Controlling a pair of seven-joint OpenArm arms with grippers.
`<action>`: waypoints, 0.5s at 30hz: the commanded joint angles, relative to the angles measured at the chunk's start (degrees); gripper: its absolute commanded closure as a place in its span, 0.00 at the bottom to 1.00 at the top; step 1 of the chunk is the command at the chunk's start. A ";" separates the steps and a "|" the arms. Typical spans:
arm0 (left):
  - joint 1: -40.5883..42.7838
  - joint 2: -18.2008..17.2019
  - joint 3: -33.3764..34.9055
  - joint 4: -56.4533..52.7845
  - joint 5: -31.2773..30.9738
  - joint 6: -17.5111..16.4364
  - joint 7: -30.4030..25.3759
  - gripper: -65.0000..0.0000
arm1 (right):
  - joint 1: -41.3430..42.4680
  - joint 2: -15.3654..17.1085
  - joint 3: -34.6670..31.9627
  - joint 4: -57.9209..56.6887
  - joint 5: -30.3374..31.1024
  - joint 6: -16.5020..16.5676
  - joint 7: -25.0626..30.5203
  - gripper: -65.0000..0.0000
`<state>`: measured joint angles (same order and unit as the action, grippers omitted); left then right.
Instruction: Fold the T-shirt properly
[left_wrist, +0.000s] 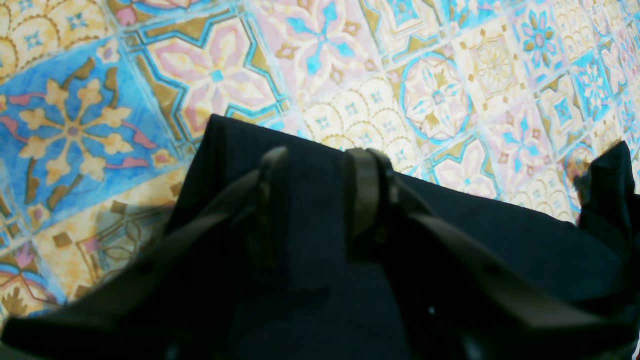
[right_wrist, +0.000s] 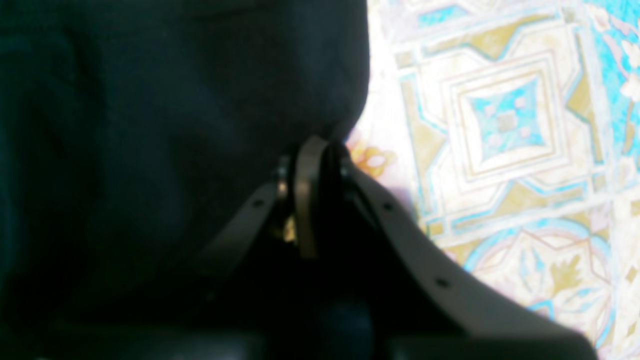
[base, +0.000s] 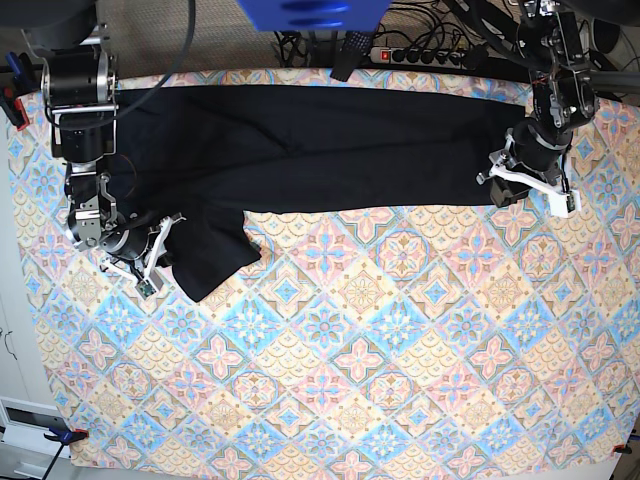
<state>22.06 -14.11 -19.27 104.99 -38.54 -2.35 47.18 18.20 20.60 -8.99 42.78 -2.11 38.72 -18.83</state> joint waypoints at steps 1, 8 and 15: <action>-0.75 -0.53 -0.21 0.81 -0.18 -0.24 -0.89 0.71 | -0.22 0.02 -0.19 0.86 -1.54 1.28 -3.81 0.97; -1.19 -0.53 -0.21 0.55 -0.09 -0.24 -0.89 0.71 | -9.62 0.10 5.17 21.17 -1.45 1.28 -12.77 0.97; -1.27 -0.44 -0.21 0.55 -0.09 -0.24 -1.07 0.71 | -20.35 0.10 11.85 44.29 -1.45 1.28 -24.29 0.97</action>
<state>20.82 -14.02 -19.22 104.75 -38.24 -2.37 46.98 -2.26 20.01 2.55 86.19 -3.86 40.03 -43.53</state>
